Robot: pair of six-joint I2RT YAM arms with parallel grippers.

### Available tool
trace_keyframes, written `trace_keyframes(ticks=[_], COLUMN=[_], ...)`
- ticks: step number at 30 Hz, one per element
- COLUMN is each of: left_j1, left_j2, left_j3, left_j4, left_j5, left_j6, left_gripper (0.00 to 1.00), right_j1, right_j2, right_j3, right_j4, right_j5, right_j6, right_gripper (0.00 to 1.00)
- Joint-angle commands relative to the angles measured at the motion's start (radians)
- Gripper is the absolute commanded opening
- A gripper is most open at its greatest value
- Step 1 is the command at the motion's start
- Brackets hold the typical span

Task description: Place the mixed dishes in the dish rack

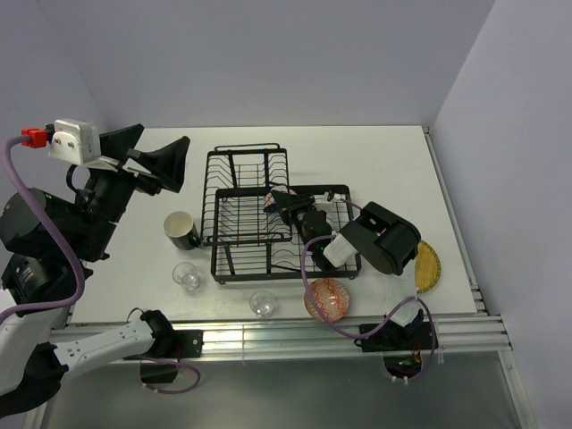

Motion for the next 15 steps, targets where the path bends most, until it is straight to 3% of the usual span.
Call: trace_keyframes(ticks=[1, 2, 9, 15], left_j1=[-0.003, -0.004, -0.003, -0.003], left_j2=[0.007, 0.007, -0.010, -0.038], left_j3=[0.021, 0.017, -0.015, -0.038], left_j4=[0.009, 0.012, 0.035, 0.039], left_j5=[0.022, 0.022, 0.014, -0.018], left_j6=[-0.005, -0.006, -0.029, -0.029], left_gripper=[0.97, 0.98, 0.97, 0.97], right_j1=[0.007, 0.006, 0.006, 0.009], right_j2=[-0.014, -0.020, -0.077, -0.161], right_j3=[0.027, 0.031, 0.050, 0.031], right_j4=[0.100, 0.090, -0.031, -0.150], right_j5=[-0.016, -0.022, -0.062, -0.070], right_j6=[-0.032, -0.036, -0.058, -0.079], right_gripper=[0.26, 0.40, 0.78, 0.85])
